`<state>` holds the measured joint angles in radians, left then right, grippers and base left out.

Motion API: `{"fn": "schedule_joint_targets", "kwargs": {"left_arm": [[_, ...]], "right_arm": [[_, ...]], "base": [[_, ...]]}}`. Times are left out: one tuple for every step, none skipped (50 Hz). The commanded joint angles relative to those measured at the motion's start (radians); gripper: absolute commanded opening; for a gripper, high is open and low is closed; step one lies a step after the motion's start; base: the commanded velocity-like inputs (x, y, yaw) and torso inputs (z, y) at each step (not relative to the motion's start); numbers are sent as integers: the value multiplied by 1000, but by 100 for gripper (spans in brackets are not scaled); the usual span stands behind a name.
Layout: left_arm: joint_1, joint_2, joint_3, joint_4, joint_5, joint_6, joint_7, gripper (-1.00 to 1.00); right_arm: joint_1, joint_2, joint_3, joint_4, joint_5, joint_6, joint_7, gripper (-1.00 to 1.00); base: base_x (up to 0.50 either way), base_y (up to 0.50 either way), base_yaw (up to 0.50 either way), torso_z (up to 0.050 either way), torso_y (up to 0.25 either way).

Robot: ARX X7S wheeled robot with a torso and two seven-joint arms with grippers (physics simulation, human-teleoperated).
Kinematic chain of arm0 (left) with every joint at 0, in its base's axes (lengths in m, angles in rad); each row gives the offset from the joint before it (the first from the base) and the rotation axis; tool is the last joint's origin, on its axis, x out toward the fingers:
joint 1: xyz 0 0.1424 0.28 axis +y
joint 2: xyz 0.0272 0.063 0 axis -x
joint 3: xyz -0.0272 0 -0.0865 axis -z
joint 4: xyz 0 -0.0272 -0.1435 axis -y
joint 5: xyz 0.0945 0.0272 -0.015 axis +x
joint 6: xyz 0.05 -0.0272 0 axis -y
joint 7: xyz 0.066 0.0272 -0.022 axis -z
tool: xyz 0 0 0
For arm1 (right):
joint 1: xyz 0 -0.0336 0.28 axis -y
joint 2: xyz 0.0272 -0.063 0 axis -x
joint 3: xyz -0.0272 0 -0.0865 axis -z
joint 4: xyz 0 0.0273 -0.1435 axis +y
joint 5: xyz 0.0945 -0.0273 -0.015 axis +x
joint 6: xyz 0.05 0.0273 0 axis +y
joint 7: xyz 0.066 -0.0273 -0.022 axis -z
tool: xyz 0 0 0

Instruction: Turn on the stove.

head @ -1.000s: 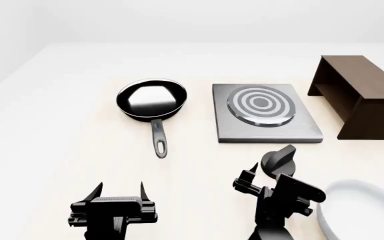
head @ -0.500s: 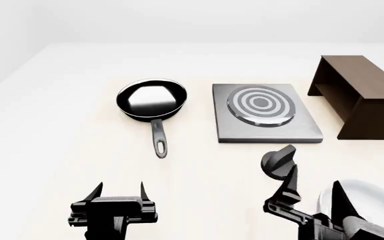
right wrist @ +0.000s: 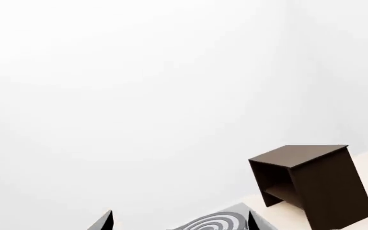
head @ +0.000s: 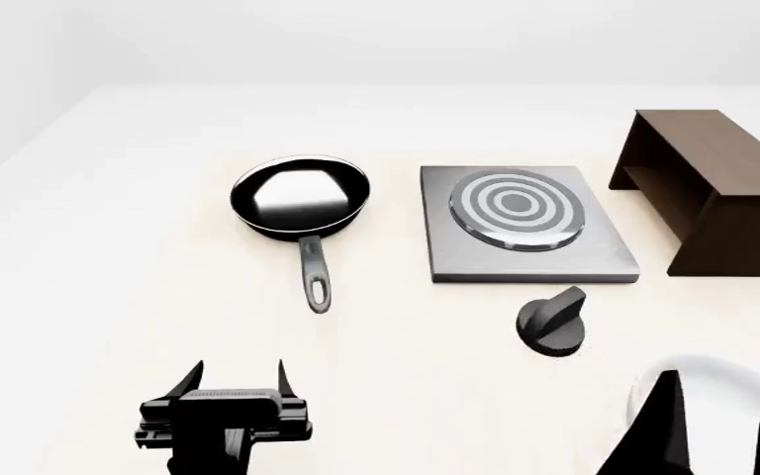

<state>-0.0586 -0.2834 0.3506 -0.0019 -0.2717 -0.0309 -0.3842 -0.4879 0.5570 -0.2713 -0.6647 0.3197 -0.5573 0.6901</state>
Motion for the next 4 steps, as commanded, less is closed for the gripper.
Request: {"fn": "schedule_joint_targets", "kwargs": {"left_arm": [[4, 10, -11, -8, 5, 38, 25, 100], [4, 10, -11, -8, 5, 38, 25, 100], [3, 10, -11, -9, 5, 39, 25, 100], [3, 10, -11, -10, 5, 40, 25, 100]], "right_arm": [[-44, -3, 14, -18, -42, -51, -30, 100], [-49, -3, 15, -19, -44, -56, -31, 100], [-52, -4, 15, -19, -51, -58, -31, 100], [-54, -2, 14, -21, -49, -59, -32, 100]], "base": [[0, 0, 0, 0, 0], [0, 0, 0, 0, 0], [0, 0, 0, 0, 0], [0, 0, 0, 0, 0]]}}
